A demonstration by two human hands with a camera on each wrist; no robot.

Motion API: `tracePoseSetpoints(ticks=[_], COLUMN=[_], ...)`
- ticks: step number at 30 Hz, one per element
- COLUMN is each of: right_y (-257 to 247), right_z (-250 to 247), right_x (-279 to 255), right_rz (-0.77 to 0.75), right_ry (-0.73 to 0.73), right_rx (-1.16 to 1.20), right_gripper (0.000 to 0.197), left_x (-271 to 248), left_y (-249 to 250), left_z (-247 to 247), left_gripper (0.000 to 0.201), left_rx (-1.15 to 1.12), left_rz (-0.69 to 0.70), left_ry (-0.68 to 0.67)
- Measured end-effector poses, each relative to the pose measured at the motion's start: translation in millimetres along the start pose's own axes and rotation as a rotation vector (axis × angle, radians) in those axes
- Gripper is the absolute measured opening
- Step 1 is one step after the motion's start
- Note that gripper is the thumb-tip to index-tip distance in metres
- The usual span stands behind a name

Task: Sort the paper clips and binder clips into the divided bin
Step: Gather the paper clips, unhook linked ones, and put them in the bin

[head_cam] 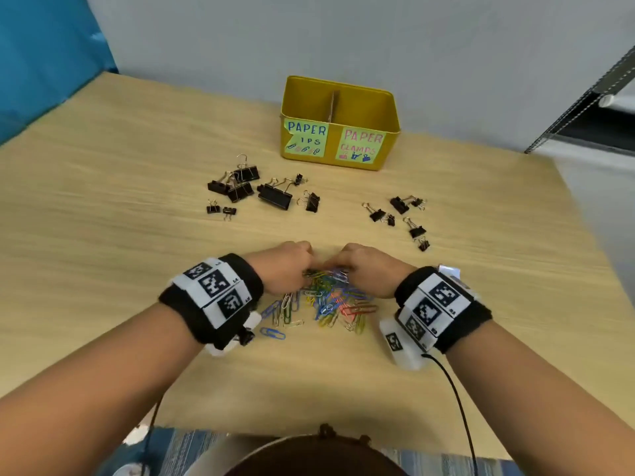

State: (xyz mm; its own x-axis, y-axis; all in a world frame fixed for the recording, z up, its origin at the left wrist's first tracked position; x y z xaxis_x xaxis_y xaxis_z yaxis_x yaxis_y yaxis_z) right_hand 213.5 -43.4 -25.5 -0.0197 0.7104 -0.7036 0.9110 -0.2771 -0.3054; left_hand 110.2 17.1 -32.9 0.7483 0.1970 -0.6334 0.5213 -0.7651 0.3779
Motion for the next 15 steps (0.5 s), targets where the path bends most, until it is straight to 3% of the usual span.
tracePoseSetpoints(ticks=[2, 4, 6, 8, 10, 13, 15], right_y=[5.6, 16.1, 23.1, 21.8, 12.6, -2.6, -6.2], right_z=[4.9, 9.5, 21.3, 36.5, 43.9, 40.4, 35.7], right_x=[-16.2, -31.2, -41.8, -42.8, -36.6, -24.7, -21.0], right_rz=[-0.026, 0.006, 0.098, 0.159, 0.146, 0.081, 0.066], right_ry=[0.009, 0.061, 0.082, 0.09, 0.126, 0.159, 0.182], right_rx=[0.052, 0.118, 0.097, 0.047, 0.045, 0.112, 0.135], right_gripper=[0.047, 0.068, 0.093, 0.102, 0.094, 0.069, 0.063], left_x=[-18.8, -35.3, -46.1, -48.7, -43.1, -29.0, -24.6], left_y=[-7.4, -18.5, -25.5, -24.2, -17.0, -4.8, 0.5], left_z=[2.5, 9.3, 22.6, 35.0, 38.9, 30.8, 23.9], left_gripper=[0.048, 0.065, 0.091, 0.104, 0.1, 0.073, 0.066], left_rx=[-0.105, -0.167, -0.142, -0.101, -0.124, -0.153, -0.167], left_rz=[0.025, -0.002, -0.096, -0.174, -0.18, -0.146, -0.135], left_ry=[0.072, 0.128, 0.067, 0.01, 0.038, 0.125, 0.19])
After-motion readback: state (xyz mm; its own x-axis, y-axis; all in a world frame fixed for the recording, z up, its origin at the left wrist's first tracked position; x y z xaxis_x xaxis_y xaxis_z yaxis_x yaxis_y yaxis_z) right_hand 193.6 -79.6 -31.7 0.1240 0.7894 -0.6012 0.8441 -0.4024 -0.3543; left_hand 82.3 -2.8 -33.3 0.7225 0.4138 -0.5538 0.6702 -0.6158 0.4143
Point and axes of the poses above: each hand's wrist, its own x-axis towards the middle knuckle, its own z-axis out of the palm, y = z × x, the point moved 5 cm from there along x, towards the middle knuckle, and after that the axes turned 12 degrees about -y, right-handed, at the moved point
